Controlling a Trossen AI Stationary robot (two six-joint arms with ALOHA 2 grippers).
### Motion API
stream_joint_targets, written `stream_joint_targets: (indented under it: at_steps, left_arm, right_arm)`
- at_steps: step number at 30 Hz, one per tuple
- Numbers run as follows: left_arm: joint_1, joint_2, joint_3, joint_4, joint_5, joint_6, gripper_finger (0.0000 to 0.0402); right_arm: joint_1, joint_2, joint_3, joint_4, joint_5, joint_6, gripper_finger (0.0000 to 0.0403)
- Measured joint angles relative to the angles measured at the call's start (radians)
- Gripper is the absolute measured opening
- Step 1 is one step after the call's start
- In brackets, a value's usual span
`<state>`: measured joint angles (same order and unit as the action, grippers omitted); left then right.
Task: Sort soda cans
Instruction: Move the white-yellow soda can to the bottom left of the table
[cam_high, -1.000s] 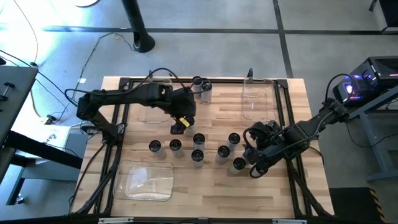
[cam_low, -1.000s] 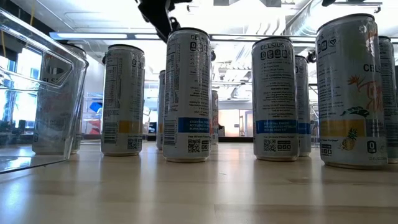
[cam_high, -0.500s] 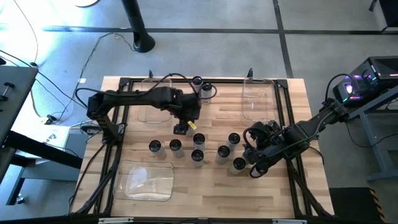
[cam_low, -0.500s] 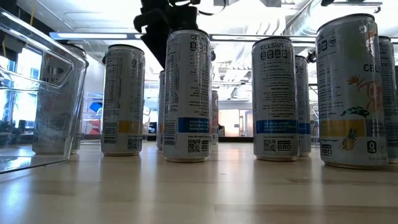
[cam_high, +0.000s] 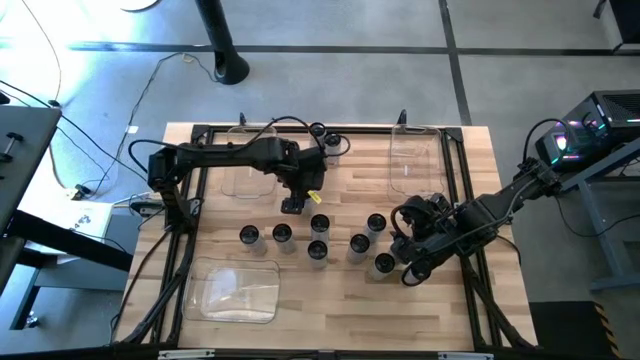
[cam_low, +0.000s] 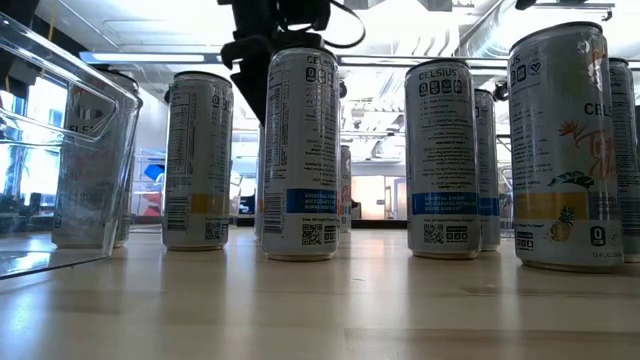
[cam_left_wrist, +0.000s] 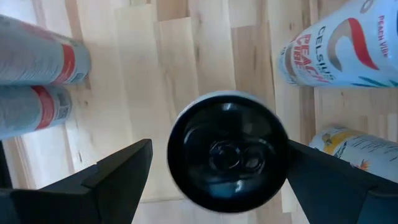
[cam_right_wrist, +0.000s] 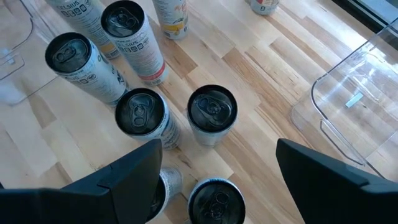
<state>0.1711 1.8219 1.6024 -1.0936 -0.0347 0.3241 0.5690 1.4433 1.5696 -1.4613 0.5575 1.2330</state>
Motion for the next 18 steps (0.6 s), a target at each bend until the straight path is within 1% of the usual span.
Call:
stream_joint_targets:
  at_steps: [12,15,18]
  left_arm:
    - [-0.001,0.04,0.0,0.023,0.004,0.02,0.0342]
    - [-0.001,0.039,0.0,0.036,0.007,0.02,0.032]
    - [-0.001,0.039,0.0,0.042,0.007,0.019,0.0276]
  right_arm:
    - [0.0,0.0,0.0,0.0,0.001,-0.003,0.0311]
    - [0.0,0.0,0.0,0.002,0.011,-0.003,0.0311]
    - [0.0,0.0,0.0,0.004,0.019,-0.003,0.0311]
